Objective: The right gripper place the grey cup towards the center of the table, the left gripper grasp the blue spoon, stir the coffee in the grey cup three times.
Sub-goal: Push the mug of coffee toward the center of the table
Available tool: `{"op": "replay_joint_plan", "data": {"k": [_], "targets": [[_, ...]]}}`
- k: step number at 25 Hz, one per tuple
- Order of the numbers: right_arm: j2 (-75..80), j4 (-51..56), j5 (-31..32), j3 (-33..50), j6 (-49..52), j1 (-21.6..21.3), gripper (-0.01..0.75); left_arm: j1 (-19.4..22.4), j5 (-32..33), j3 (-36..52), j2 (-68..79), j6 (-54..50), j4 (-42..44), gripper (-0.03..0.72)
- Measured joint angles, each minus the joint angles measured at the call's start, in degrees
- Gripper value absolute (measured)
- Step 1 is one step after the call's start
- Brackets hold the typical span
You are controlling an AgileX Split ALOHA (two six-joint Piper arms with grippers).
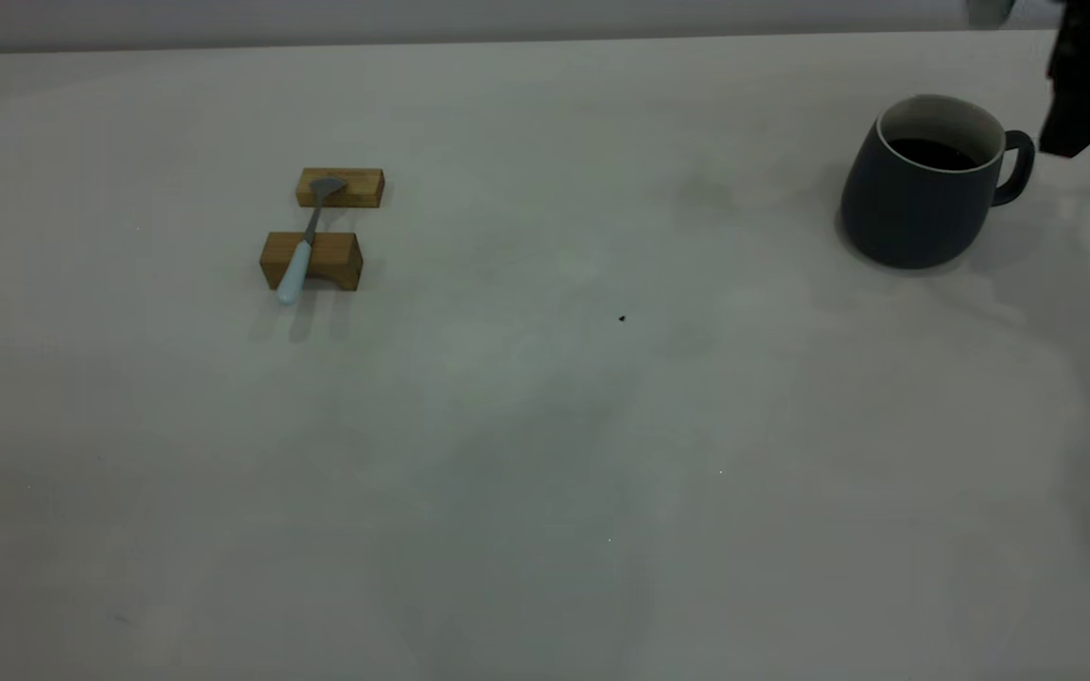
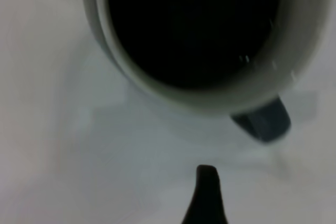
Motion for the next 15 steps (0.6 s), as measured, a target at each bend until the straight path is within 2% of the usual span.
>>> {"op": "replay_joint_plan", "data": {"k": [7, 15], "targets": [[4.08, -0.51, -6.16, -0.18, -7.34, 1.1, 0.672, 0.0, 0.02, 0.0, 0.0, -0.05, 0.0, 0.432], [5.15, -0.87, -8.33, -0.24, -10.1, 3.42, 0.623, 0.0, 0.02, 0.0, 0.0, -0.05, 0.0, 0.432]]}}
